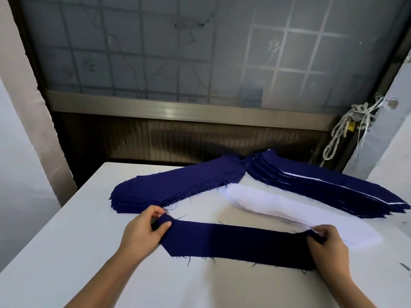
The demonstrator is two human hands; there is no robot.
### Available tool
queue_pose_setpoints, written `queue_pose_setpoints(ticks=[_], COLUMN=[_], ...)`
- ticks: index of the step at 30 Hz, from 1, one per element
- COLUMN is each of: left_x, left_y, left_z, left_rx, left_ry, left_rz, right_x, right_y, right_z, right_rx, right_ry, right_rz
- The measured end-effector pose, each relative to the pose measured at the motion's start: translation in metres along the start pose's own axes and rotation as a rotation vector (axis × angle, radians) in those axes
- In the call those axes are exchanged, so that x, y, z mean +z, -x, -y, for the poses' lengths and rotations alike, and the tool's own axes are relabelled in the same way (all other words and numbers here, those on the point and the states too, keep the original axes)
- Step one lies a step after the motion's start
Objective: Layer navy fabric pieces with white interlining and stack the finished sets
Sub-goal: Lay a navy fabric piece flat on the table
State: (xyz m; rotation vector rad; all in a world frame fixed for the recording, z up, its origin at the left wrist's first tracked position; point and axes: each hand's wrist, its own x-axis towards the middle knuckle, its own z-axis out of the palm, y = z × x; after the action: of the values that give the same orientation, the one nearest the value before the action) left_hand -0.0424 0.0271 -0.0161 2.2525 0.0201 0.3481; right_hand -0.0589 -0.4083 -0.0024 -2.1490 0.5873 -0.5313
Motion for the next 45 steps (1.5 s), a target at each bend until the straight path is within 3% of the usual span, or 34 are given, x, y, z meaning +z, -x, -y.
queue_pose_setpoints(ticks=[2, 6, 9, 13, 17, 24, 33, 38, 41, 45], left_x=[0.001, 0.009, 0.011, 0.01, 0.01, 0.01, 0.01, 0.009, 0.009, 0.008], left_y=[0.004, 0.004, 0.004, 0.007, 0.009, 0.009, 0.007, 0.007, 0.009, 0.012], left_z=[0.003, -0.001, -0.005, -0.008, -0.011, -0.012, -0.013, -0.013, -0.014, -0.019], left_rx=[0.105, 0.406, 0.514, 0.447, 0.381, 0.331, 0.293, 0.308, 0.331, 0.403], left_ry=[-0.122, -0.472, -0.539, -0.526, -0.511, -0.508, -0.507, -0.494, -0.468, -0.409], left_rz=[0.011, -0.212, -0.278, -0.254, -0.198, -0.168, -0.148, -0.161, -0.194, -0.174], right_x=[0.0, 0.011, 0.029, 0.066, 0.105, 0.129, 0.108, 0.083, 0.07, 0.068], right_y=[0.001, 0.004, -0.004, -0.024, -0.038, -0.048, -0.063, -0.057, -0.036, 0.019], right_z=[0.001, 0.015, 0.038, 0.078, 0.104, 0.122, 0.113, 0.113, 0.124, 0.14], right_rx=[-0.026, -0.215, -0.461, -0.607, -0.633, -0.533, -0.369, -0.362, -0.422, -0.733], right_ry=[0.108, 0.472, 0.451, 0.338, 0.477, 0.77, 0.472, 0.248, 0.203, 0.174], right_rz=[-0.016, -0.113, 0.012, 0.251, 0.37, 0.384, 0.445, 0.387, 0.365, 0.408])
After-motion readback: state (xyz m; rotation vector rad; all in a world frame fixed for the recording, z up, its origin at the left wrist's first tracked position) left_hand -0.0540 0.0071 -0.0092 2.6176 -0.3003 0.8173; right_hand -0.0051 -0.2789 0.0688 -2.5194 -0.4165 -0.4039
